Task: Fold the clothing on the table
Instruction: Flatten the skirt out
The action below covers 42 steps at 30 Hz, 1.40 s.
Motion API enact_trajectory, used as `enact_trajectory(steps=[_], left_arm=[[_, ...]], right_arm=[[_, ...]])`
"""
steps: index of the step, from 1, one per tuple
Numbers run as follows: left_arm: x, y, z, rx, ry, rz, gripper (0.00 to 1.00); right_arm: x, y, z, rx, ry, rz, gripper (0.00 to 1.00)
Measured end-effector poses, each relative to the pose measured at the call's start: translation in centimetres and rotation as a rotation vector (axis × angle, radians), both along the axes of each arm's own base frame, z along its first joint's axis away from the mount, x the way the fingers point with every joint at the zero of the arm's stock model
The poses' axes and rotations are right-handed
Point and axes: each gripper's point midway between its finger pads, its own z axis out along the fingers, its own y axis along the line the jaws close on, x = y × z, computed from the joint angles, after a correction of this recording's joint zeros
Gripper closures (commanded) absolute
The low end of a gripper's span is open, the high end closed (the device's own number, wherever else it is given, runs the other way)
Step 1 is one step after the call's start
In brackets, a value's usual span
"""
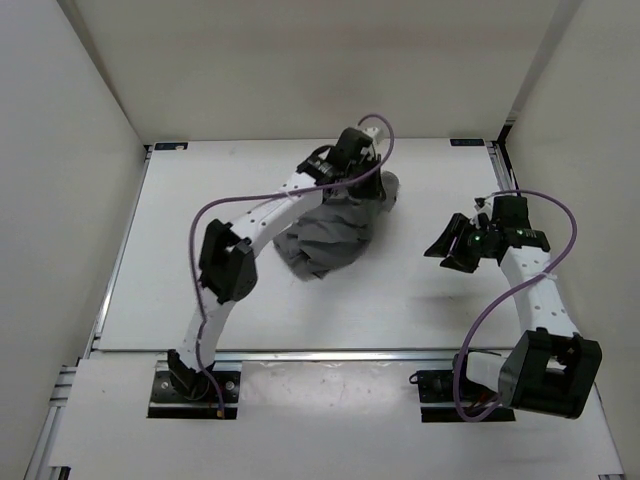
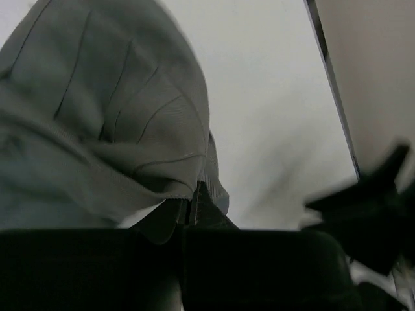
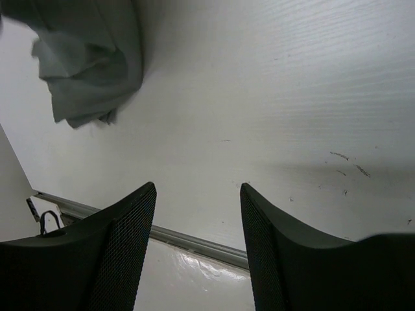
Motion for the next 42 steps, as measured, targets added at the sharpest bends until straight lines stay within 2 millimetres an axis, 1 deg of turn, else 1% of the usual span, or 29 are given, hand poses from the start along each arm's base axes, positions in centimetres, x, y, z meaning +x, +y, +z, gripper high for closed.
enact_trajectory(steps=[1, 3, 5, 6, 7, 8, 9, 10, 12, 14, 15, 17, 19, 21, 23, 25, 27, 29, 32, 35, 39, 42], left_arm=[[-2.4, 0.1, 0.1, -0.012, 0.011, -0.043, 1.0], [-6.7, 0.8, 1.6, -0.067, 0.029, -0.123, 1.0], [-9.9, 2.3, 3.3, -0.143, 0.034, -0.178, 1.0], [-11.2, 3.9, 3.9, -0.172, 0.035, -0.186, 1.0], [-12.3, 5.6, 4.1, -0.185, 0.043, -0.181, 1.0], [-13.1, 7.3, 3.8, -0.195, 0.039, -0.163, 1.0], [-13.9, 9.1, 3.0, -0.191, 0.047, -0.144, 1.0], [-14.8, 11.0, 1.8, -0.18, 0.07, -0.114, 1.0], [-16.0, 14.3, -1.6, -0.151, 0.122, -0.049, 1.0], [-17.5, 17.2, -6.5, -0.09, 0.214, 0.018, 1.0], [-18.4, 18.4, -8.9, -0.053, 0.265, 0.046, 1.0], [-20.6, 20.2, -12.6, 0.02, 0.358, 0.079, 1.0], [-22.1, 21.6, -14.6, 0.081, 0.413, 0.103, 1.0], [-22.5, 22.5, -15.1, 0.114, 0.421, 0.131, 1.0], [-21.7, 23.6, -14.5, 0.122, 0.387, 0.181, 1.0], [-20.5, 25.3, -13.4, 0.123, 0.339, 0.257, 1.0], [-19.3, 27.4, -12.3, 0.132, 0.289, 0.344, 1.0], [-18.3, 29.8, -11.6, 0.157, 0.248, 0.429, 1.0], [-18.2, 32.0, -11.9, 0.21, 0.245, 0.488, 1.0], [-19.3, 32.6, -13.0, 0.254, 0.274, 0.489, 1.0], [-21.0, 32.4, -14.6, 0.283, 0.315, 0.459, 1.0], [-21.3, 31.8, -14.9, 0.287, 0.327, 0.435, 1.0]], right_arm=[[0.0, -0.1, -0.1, 0.0, 0.002, -0.005, 0.4], [-0.2, -0.3, -0.5, 0.003, 0.014, -0.014, 0.4], [-0.4, -0.5, -0.8, 0.003, 0.022, -0.022, 0.4], [-0.4, -0.5, -0.8, 0.003, 0.024, -0.022, 0.4], [-0.4, -0.5, -0.9, 0.003, 0.025, -0.022, 0.4], [-0.3, -0.5, -0.9, 0.004, 0.026, -0.022, 0.4], [-0.3, -0.5, -1.0, 0.004, 0.028, -0.023, 0.4], [-0.2, -0.5, -1.1, 0.006, 0.031, -0.022, 0.4], [-0.1, -0.5, -1.3, 0.01, 0.041, -0.021, 0.4], [-0.1, -0.3, -1.7, 0.014, 0.054, -0.017, 0.4], [0.0, -0.2, -1.8, 0.017, 0.061, -0.013, 0.4], [0.1, 0.1, -2.1, 0.024, 0.068, -0.001, 0.4], [0.0, 0.9, -2.3, 0.037, 0.079, 0.027, 0.4], [-0.4, 2.1, -2.7, 0.042, 0.098, 0.074, 0.4], [-1.0, 4.0, -3.1, 0.055, 0.119, 0.141, 0.4], [-1.9, 5.9, -3.6, 0.078, 0.139, 0.203, 0.4], [-3.1, 7.7, -4.3, 0.117, 0.163, 0.253, 0.4], [-4.6, 8.8, -5.4, 0.157, 0.21, 0.281, 0.4], [-6.2, 10.0, -6.8, 0.201, 0.297, 0.301, 0.41], [-6.7, 11.4, -7.5, 0.23, 0.337, 0.343, 0.41], [-7.0, 13.4, -8.2, 0.273, 0.373, 0.397, 0.4], [-6.5, 14.7, -8.7, 0.302, 0.397, 0.42, 0.41]])
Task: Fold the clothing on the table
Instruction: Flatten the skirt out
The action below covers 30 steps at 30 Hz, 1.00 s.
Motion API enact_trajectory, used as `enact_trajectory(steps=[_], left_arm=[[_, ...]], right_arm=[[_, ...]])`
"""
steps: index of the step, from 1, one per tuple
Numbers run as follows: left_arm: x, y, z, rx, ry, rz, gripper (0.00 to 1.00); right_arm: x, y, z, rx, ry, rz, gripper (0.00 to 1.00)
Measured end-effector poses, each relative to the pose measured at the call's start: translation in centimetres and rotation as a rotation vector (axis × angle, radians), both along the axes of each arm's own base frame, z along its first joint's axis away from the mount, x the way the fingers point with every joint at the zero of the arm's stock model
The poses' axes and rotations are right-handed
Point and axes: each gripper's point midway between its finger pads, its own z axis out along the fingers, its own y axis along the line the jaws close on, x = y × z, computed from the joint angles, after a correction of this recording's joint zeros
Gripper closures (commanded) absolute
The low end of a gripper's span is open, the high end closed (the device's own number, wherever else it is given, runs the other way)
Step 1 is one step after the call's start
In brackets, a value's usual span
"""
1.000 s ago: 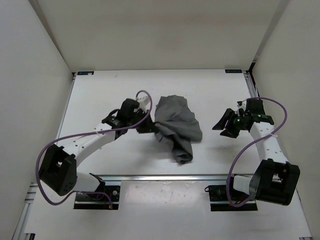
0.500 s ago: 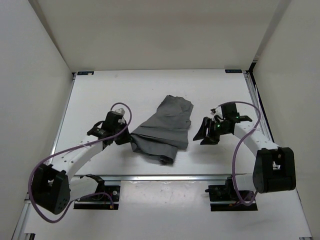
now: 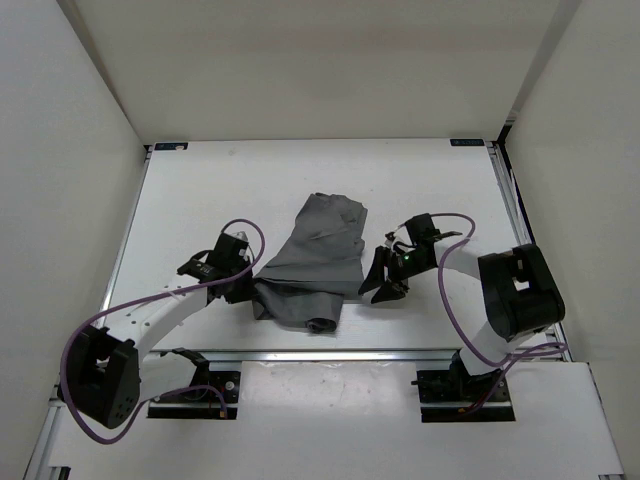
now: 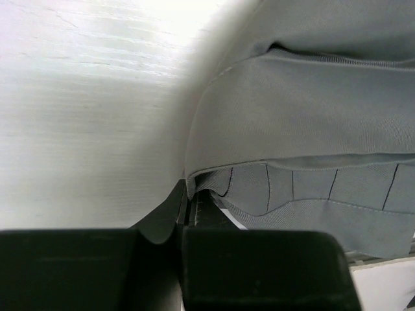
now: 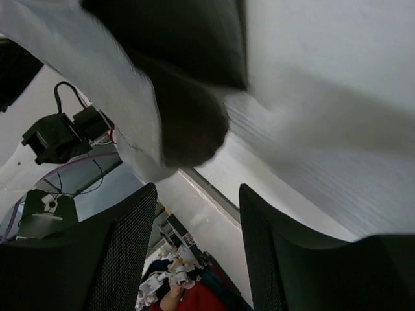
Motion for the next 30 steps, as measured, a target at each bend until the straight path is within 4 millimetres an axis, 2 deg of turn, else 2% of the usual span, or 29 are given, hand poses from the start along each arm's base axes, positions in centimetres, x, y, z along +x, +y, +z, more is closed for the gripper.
enact_trajectory(steps=[8, 14, 15, 16, 17, 18, 22, 25, 27, 30], left_arm=[[0.4, -1.5, 0.5, 0.0, 0.016, -0.038, 1.0], [0.7, -1.1, 0.6, -0.002, 0.015, -0.017, 1.0], [0.7, -1.0, 0.6, -0.002, 0.014, -0.014, 1.0], [0.7, -0.9, 0.7, -0.002, 0.013, -0.01, 1.0], [0.7, -0.8, 0.8, -0.004, 0.011, -0.008, 1.0], [0.8, -0.7, 0.8, -0.005, 0.008, -0.003, 1.0], [0.8, -0.5, 1.0, -0.015, 0.006, 0.005, 1.0], [0.6, -1.5, 1.2, -0.065, 0.016, -0.019, 1.0], [0.6, -2.7, 1.7, -0.125, 0.016, -0.049, 1.0], [1.3, -5.6, 4.1, -0.217, -0.027, -0.117, 1.0]], right_arm=[[1.2, 4.7, 0.2, 0.058, -0.004, 0.098, 0.43], [-1.0, 7.1, -1.7, 0.05, 0.081, 0.183, 0.46], [-1.4, 7.2, -1.9, 0.048, 0.097, 0.191, 0.51], [-1.7, 7.4, -2.1, 0.051, 0.11, 0.198, 0.74], [-1.8, 7.4, -2.2, 0.056, 0.11, 0.204, 0.91], [-1.9, 7.5, -2.2, 0.057, 0.117, 0.202, 1.0], [-1.8, 6.7, -2.6, 0.039, 0.122, 0.181, 1.0], [-0.9, 5.0, -2.2, -0.011, 0.107, 0.12, 1.0], [0.9, 3.1, -1.0, -0.061, 0.046, 0.053, 1.0], [4.9, 0.4, 2.9, -0.134, -0.119, -0.047, 1.0]])
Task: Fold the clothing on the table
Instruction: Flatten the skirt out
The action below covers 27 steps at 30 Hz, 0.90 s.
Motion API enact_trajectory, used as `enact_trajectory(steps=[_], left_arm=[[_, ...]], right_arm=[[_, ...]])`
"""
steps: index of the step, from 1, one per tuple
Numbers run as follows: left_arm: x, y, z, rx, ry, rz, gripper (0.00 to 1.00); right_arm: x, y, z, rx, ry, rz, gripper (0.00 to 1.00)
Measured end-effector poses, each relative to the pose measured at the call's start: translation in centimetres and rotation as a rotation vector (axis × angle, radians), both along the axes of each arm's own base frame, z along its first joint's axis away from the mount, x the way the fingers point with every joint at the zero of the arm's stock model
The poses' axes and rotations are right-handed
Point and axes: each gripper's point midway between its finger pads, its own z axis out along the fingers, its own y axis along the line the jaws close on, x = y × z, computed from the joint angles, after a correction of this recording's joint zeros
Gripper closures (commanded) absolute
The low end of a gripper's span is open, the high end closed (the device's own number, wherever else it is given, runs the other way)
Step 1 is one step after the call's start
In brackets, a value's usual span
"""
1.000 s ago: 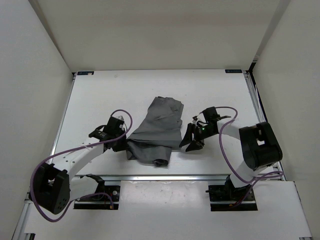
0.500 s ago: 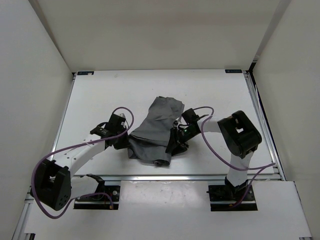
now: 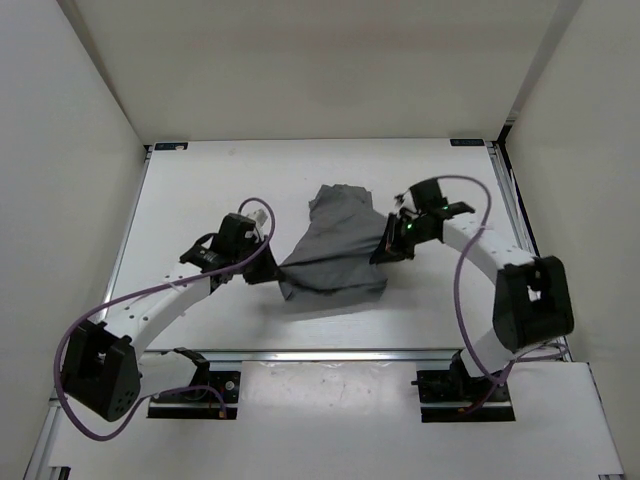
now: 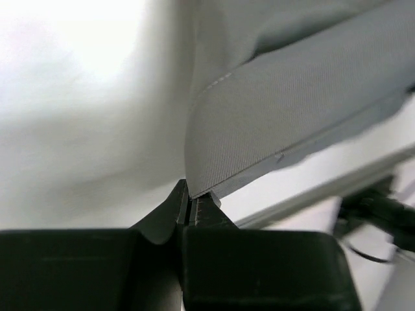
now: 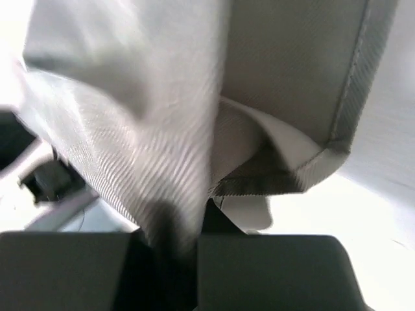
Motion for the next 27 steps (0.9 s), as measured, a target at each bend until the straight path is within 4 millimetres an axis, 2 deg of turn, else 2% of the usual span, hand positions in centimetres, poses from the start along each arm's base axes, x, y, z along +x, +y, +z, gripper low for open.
enact_trajectory(steps=[4, 6, 7, 10, 15, 18, 20, 22, 24, 27], left_arm=[[2.8, -3.6, 5.7, -0.127, -0.136, -0.06, 1.0], [3.4, -4.9, 7.9, -0.186, -0.19, -0.094, 1.0], [3.3, -5.4, 8.5, -0.21, -0.202, -0.111, 1.0], [1.7, -6.3, 8.3, -0.257, -0.171, -0.166, 1.0], [-2.0, -6.7, 5.7, -0.28, -0.053, -0.229, 1.0], [-2.9, -7.1, 4.3, -0.282, 0.001, -0.247, 1.0], [-2.3, -7.8, 3.9, -0.276, 0.009, -0.258, 1.0], [-0.8, -8.8, 4.1, -0.267, 0.001, -0.258, 1.0], [1.5, -9.7, 4.6, -0.258, -0.023, -0.247, 1.0], [5.7, -11.6, 6.5, -0.257, -0.101, -0.234, 1.0]], right_arm=[[5.0, -3.1, 7.0, -0.051, -0.267, -0.097, 1.0], [5.6, -4.5, 9.4, -0.054, -0.342, -0.12, 1.0], [5.3, -5.0, 10.0, -0.059, -0.357, -0.122, 1.0], [3.2, -5.9, 9.6, -0.09, -0.347, -0.106, 1.0], [-2.0, -6.7, 6.8, -0.144, -0.253, -0.071, 1.0], [-2.4, -7.3, 6.2, -0.166, -0.216, -0.081, 1.0], [-1.6, -8.0, 6.1, -0.206, -0.211, -0.095, 1.0], [0.5, -8.5, 7.2, -0.259, -0.252, -0.107, 1.0], [3.5, -8.7, 9.8, -0.301, -0.356, -0.116, 1.0], [7.8, -8.3, 14.9, -0.332, -0.564, -0.121, 1.0]])
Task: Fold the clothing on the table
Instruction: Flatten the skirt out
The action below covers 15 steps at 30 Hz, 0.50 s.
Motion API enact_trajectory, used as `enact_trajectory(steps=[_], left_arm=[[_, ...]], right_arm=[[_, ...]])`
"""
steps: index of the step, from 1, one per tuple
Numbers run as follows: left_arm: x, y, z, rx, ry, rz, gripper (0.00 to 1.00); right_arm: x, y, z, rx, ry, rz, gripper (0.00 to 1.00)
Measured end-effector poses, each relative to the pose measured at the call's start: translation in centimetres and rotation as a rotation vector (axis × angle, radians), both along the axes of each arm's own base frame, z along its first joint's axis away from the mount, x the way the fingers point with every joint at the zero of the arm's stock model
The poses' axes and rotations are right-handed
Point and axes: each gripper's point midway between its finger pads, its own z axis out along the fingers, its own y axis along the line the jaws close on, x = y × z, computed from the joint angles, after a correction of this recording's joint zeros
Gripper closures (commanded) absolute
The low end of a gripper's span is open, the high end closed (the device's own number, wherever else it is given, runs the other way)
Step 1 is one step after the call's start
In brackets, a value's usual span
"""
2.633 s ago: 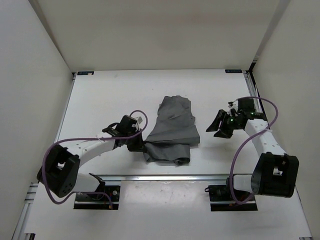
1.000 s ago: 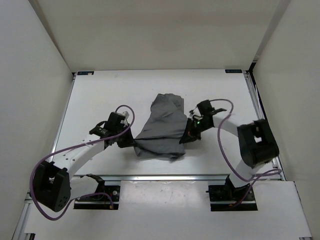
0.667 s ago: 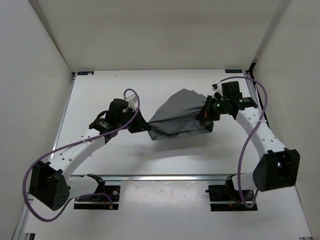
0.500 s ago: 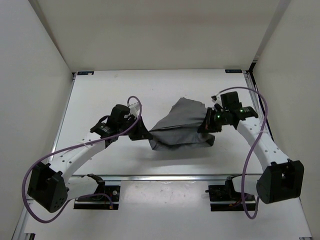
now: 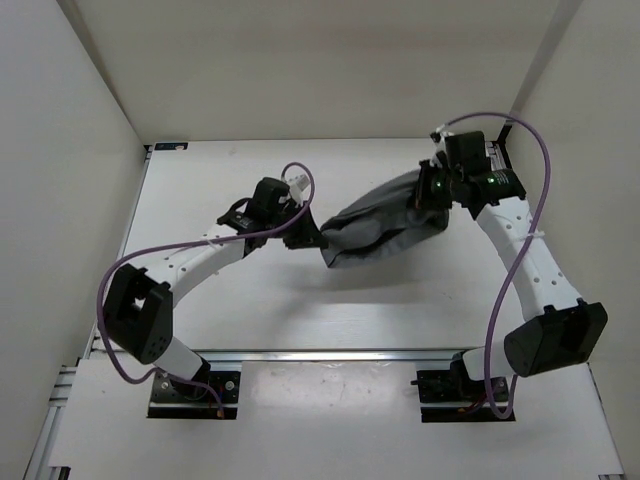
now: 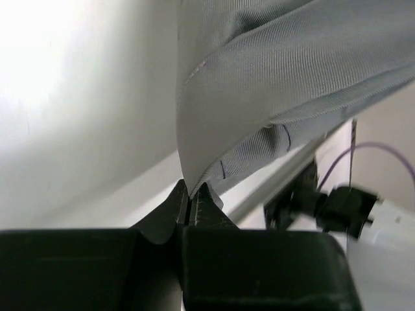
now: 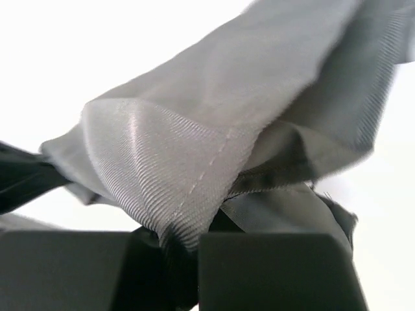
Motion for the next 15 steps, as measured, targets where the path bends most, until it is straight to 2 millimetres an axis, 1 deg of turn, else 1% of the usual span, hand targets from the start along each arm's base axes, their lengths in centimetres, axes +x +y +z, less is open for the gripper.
enact_trajectory(steps=[1, 2, 3, 4, 5, 6, 7, 8, 9, 10, 11, 12, 13, 14, 15], left_arm=[[1.0, -0.5, 0.6, -0.006, -0.022, 0.004, 1.0], [1.9, -0.8, 1.0, -0.01, -0.043, 0.011, 1.0], [2.5, -0.9, 1.3, -0.01, -0.06, 0.019, 1.0], [2.9, -1.0, 1.4, -0.012, -0.071, 0.025, 1.0], [3.0, -0.9, 1.3, -0.008, -0.073, 0.03, 1.0], [3.0, -0.8, 1.0, -0.003, -0.073, 0.035, 1.0], [2.9, -0.7, 0.5, 0.004, -0.065, 0.038, 1.0], [2.7, -0.5, -0.1, 0.008, -0.06, 0.042, 1.0], [2.3, -0.1, -1.2, 0.021, -0.041, 0.046, 1.0], [1.8, 0.4, -2.5, 0.04, -0.015, 0.051, 1.0], [1.2, 1.0, -3.8, 0.06, 0.013, 0.056, 1.0], [0.5, 1.7, -5.1, 0.082, 0.044, 0.062, 1.0], [0.0, 2.3, -6.2, 0.101, 0.07, 0.068, 1.0], [-0.4, 2.8, -7.0, 0.113, 0.091, 0.075, 1.0], [-0.8, 3.4, -7.7, 0.128, 0.112, 0.083, 1.0]], right_arm=[[1.1, 0.5, 1.7, -0.007, -0.063, 0.016, 1.0], [1.8, 1.1, 2.9, -0.009, -0.106, 0.039, 0.98], [2.2, 1.6, 3.6, -0.01, -0.129, 0.06, 0.78], [2.6, 2.3, 3.7, -0.004, -0.129, 0.085, 0.66], [2.9, 2.9, 3.3, -0.004, -0.116, 0.113, 0.64], [3.1, 3.4, 2.1, -0.012, -0.088, 0.14, 0.63], [3.2, 3.7, 0.2, -0.024, -0.037, 0.161, 0.63], [3.0, 3.9, -2.5, -0.044, 0.026, 0.176, 0.59], [2.4, 3.9, -5.2, -0.067, 0.097, 0.185, 0.55], [1.1, 3.5, -8.6, -0.099, 0.19, 0.191, 0.49], [-0.4, 3.0, -10.8, -0.122, 0.266, 0.191, 0.38], [-2.0, 2.4, -12.6, -0.132, 0.332, 0.192, 0.3], [-3.6, 1.9, -13.6, -0.131, 0.387, 0.19, 0.23], [-4.4, 1.4, -13.7, -0.115, 0.409, 0.178, 0.18], [-4.8, 0.9, -13.0, -0.074, 0.408, 0.16, 0.18]])
